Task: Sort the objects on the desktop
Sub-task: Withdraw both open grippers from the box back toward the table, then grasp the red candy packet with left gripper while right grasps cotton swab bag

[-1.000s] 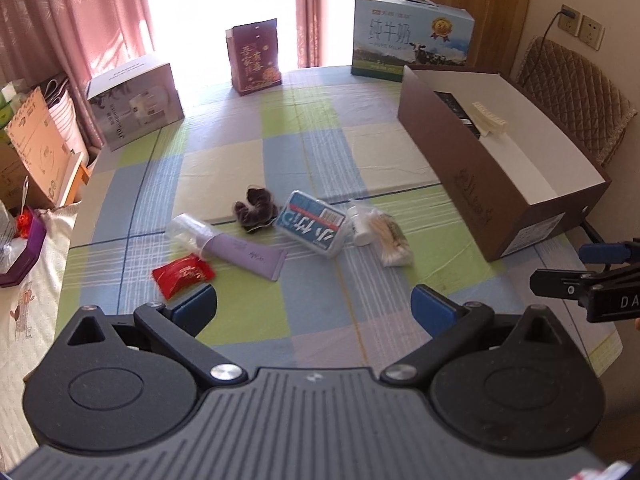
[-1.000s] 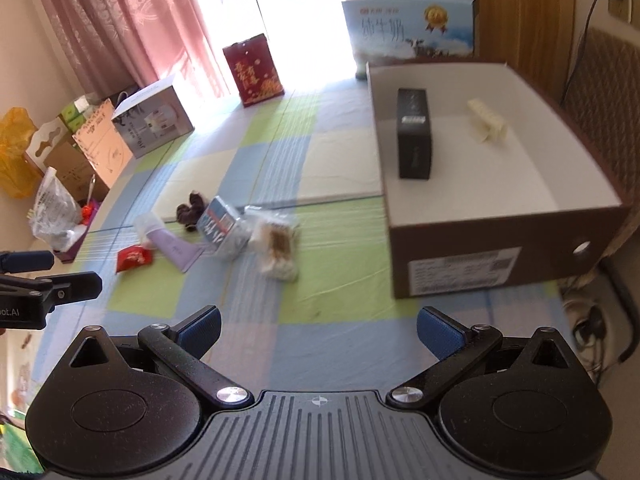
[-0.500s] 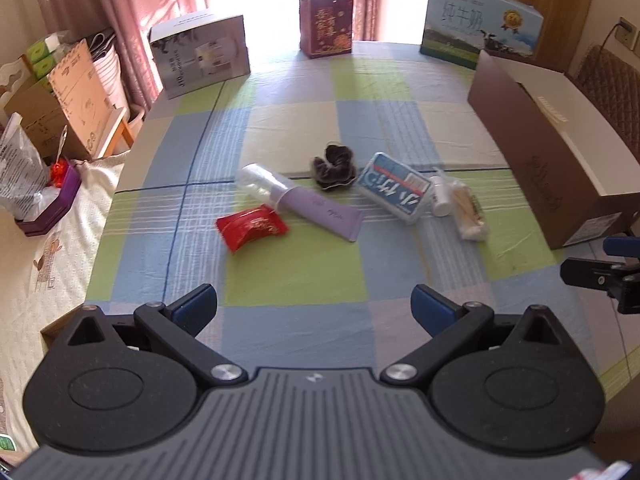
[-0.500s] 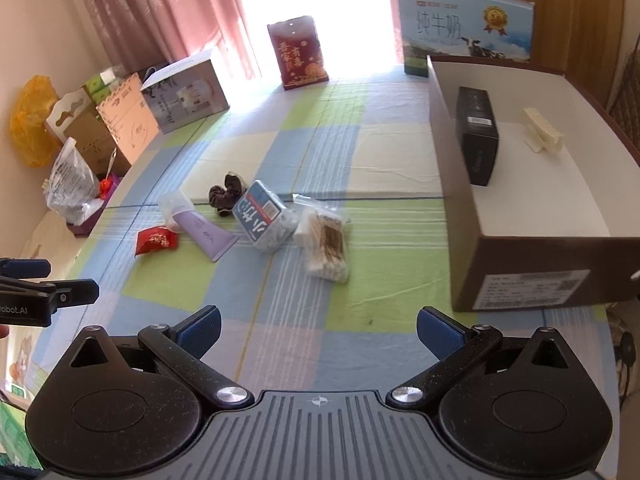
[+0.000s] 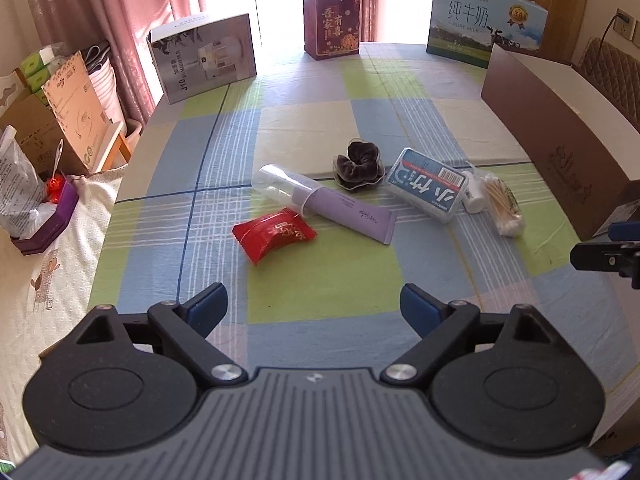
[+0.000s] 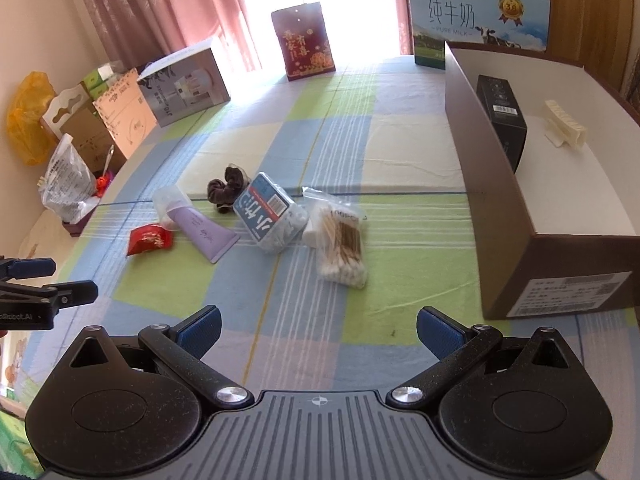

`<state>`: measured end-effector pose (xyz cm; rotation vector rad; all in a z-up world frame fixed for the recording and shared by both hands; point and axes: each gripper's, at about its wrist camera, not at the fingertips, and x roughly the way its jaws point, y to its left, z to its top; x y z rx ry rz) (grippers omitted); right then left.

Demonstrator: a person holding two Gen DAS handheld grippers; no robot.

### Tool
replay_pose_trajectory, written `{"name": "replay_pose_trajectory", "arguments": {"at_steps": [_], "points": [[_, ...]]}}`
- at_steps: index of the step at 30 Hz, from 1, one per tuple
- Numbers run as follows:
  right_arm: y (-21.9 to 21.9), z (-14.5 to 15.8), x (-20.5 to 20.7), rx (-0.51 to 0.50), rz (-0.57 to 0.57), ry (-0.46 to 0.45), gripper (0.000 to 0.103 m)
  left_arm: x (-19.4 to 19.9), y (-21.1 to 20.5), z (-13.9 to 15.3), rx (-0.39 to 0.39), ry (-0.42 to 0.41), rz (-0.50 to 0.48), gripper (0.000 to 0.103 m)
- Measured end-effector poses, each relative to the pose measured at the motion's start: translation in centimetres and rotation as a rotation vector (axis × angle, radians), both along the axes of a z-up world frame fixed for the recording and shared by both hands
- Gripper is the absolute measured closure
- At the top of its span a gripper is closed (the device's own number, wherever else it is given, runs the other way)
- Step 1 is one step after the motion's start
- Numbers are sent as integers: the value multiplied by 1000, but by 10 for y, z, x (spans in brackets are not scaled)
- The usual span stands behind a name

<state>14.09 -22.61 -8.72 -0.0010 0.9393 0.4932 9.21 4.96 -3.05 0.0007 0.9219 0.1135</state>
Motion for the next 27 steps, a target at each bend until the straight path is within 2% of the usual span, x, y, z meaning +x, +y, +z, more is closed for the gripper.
{"name": "replay_pose_trajectory", "arguments": {"at_steps": [5,14,18,21,25,27], "points": [[11,-14,17,-42,1,-23,4,15,15,-10,14,-20,-20,13],[31,-35,57,-103,39,-57,32,52,46,-34,45,9,-48,13],[36,-47,73,-120,31,-35,40,67,55,-42,66,23,-81,13],[38,-55,83,-131,27,-18,45,78,60,-50,81,42,-118,19],[37,-62,92,-121,24,14,70,90,62,-60,88,69,-178,22],[35,-62,92,-124,15,17,75,94,60,-64,91,80,-212,23]]}}
